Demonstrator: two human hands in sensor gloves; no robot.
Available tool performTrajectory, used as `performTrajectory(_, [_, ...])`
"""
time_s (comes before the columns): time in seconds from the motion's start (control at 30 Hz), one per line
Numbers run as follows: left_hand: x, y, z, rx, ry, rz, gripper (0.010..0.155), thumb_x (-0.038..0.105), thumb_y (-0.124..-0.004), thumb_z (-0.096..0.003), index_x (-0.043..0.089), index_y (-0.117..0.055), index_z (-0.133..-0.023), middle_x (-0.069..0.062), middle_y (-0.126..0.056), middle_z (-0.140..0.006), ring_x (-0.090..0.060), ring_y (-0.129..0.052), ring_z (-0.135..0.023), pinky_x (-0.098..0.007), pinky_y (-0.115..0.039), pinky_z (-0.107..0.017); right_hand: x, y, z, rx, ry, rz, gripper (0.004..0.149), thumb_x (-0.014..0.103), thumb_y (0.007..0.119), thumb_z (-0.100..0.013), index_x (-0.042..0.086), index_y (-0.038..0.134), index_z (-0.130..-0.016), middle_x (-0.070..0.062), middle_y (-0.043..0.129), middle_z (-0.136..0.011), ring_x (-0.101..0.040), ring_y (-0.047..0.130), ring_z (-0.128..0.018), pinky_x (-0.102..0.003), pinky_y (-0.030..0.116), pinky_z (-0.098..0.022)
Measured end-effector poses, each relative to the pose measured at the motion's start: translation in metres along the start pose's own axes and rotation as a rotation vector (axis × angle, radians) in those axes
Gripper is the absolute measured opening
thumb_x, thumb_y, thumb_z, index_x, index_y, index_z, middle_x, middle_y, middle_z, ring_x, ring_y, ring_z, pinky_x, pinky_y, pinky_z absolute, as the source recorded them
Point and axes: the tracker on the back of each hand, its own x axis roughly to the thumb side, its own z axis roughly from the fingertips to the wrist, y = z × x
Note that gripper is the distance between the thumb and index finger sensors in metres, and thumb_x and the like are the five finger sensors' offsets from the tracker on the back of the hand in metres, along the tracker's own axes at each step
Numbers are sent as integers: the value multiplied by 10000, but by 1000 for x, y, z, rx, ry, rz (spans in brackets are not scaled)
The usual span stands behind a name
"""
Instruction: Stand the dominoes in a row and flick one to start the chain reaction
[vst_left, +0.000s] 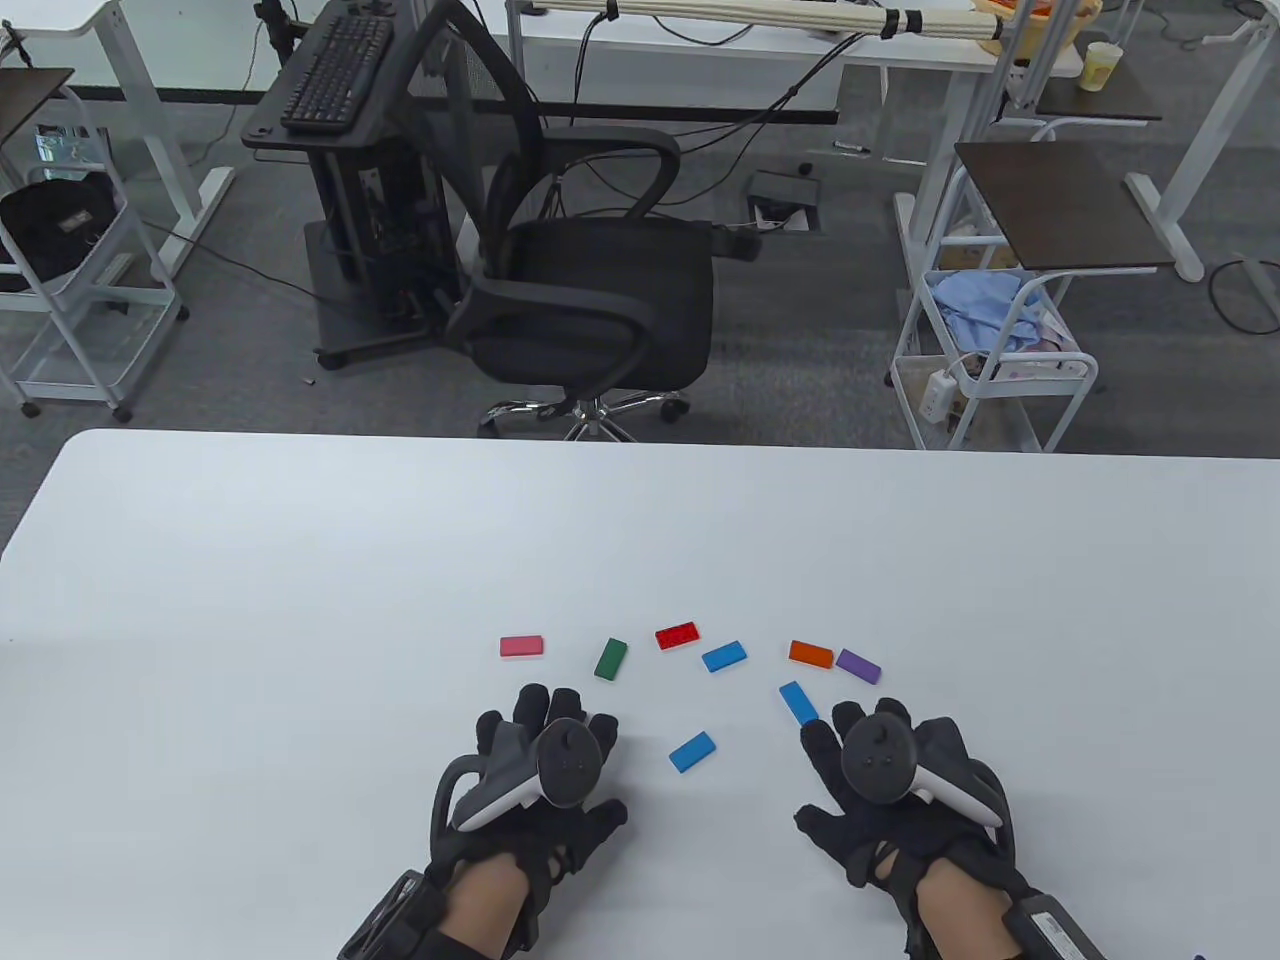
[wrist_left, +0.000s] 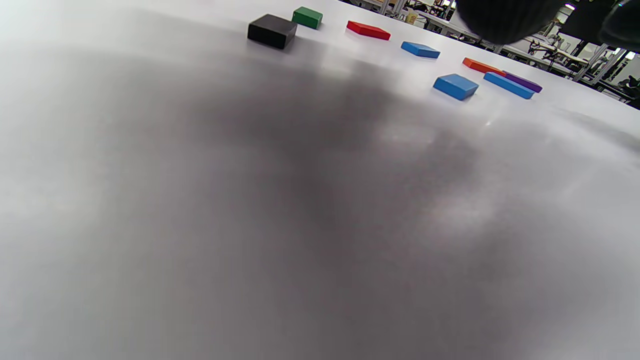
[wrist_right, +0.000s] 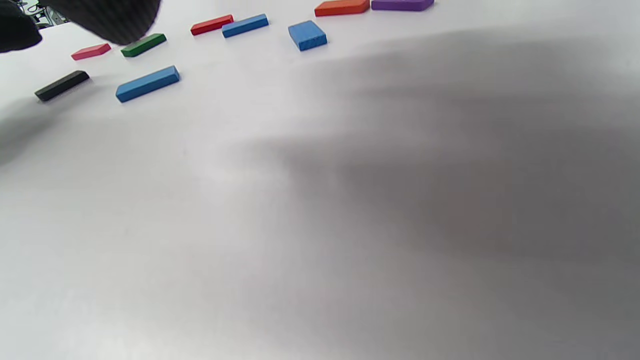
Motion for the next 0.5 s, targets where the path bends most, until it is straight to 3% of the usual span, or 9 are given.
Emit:
performTrajectory(0.33, [2,2,-1,16,-16,23,797,627,-599,-460,352,-162,-1067,-42,105,-1115,-338,179,-997,-678,50,-642,22,-30,-54,37,-3,16,741,587,632,-522,380,107,-1003,12,-6,-1125,-376,-187,-929,-620,-51,-669])
performTrajectory(0.5, [3,2,-1,9,-21,19,795,627,-598,-461,351,-163,-1067,-43,104,-1115,-340,178,-996,-678,48,-642,28,-36,-81,34,-31,-64,758,531,667,-531,375,80,-985,-1,8,-1123,-380,-164,-940,-619,-44,-676])
